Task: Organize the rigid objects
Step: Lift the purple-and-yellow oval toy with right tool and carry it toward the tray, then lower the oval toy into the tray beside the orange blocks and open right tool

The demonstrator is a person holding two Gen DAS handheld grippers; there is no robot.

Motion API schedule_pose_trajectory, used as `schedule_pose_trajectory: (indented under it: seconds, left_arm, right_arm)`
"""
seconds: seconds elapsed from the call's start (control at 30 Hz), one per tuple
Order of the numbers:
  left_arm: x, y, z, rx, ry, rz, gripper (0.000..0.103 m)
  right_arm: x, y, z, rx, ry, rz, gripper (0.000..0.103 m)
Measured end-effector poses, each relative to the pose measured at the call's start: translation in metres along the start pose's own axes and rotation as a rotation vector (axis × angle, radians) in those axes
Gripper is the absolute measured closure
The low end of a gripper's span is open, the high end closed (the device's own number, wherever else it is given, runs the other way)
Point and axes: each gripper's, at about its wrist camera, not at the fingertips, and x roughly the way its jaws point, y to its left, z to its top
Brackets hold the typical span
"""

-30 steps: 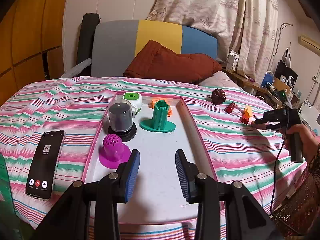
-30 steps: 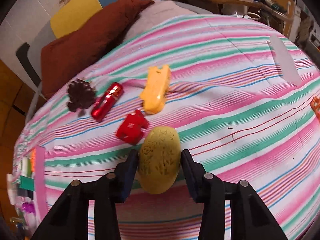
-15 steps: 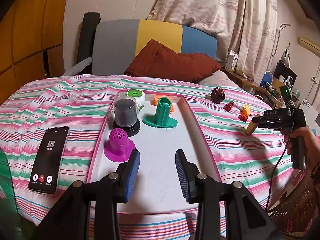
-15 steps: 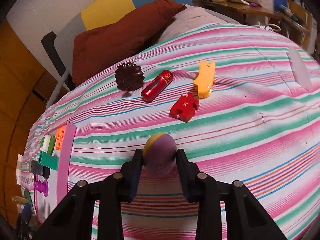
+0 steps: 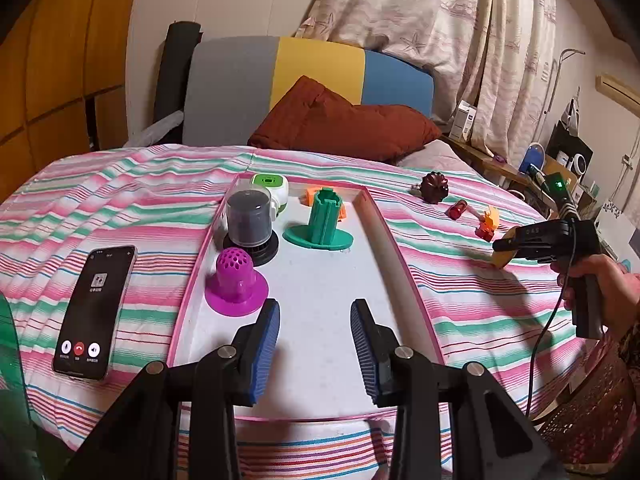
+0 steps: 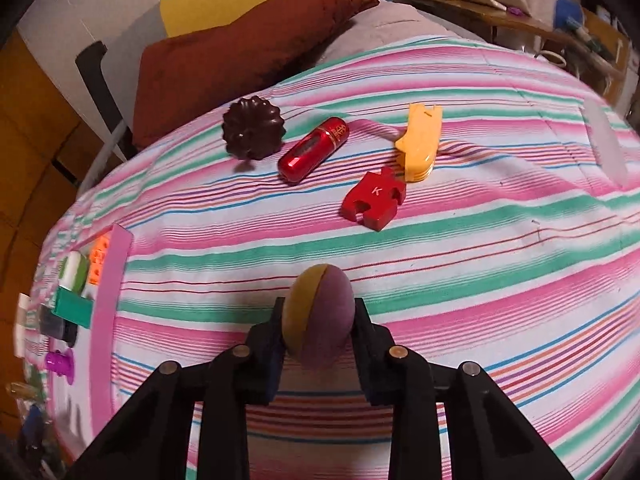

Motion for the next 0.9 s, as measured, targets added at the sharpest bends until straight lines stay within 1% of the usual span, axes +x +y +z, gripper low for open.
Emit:
schedule_pose_trajectory:
  seconds: [0.1, 0.23, 0.33, 0.47, 0.53, 0.63, 0.77, 0.9]
  left_arm:
    - [0.000, 0.001, 0.000, -0.004, 0.003, 0.001, 0.066]
    - [-0.001, 0.002, 0.000, -0.003, 0.000, 0.002, 0.066]
    - [0.000, 0.003, 0.000, -0.005, 0.009, 0.000, 0.066]
    - [-0.004, 0.004, 0.000, -0.003, 0.001, -0.003, 0.066]
    - [-0.006, 0.005, 0.001, -0.005, -0.002, -0.007, 0.066]
    - [-0.010, 0.008, 0.001, -0.009, -0.010, -0.004, 0.066]
    - [-0.013, 0.014, 0.000, -0.014, -0.010, 0.001, 0.066]
    - [-0.013, 0.021, 0.000, -0.026, -0.015, -0.002, 0.066]
  right_arm:
    - [-0.012, 0.008, -0.003, -0.011, -0.030, 0.036, 0.073]
    - [-0.028, 0.032, -0.011, -0.006, -0.038, 0.164, 0.073]
    - [-0.037, 0.073, -0.020, -0.078, -0.021, 0.240, 0.073]
    - [-0.036, 0.133, -0.026, -0.198, -0.004, 0.291, 0.073]
    - [-0.025, 0.166, -0.027, -0.250, 0.010, 0.291, 0.073]
    - [-0.005, 0.202, -0.025, -0.316, 0.047, 0.277, 0.073]
    - [0.030, 0.239, -0.020, -0.396, 0.124, 0.184, 0.073]
    - [0.054, 0.257, -0.017, -0.450, 0.160, 0.116, 0.073]
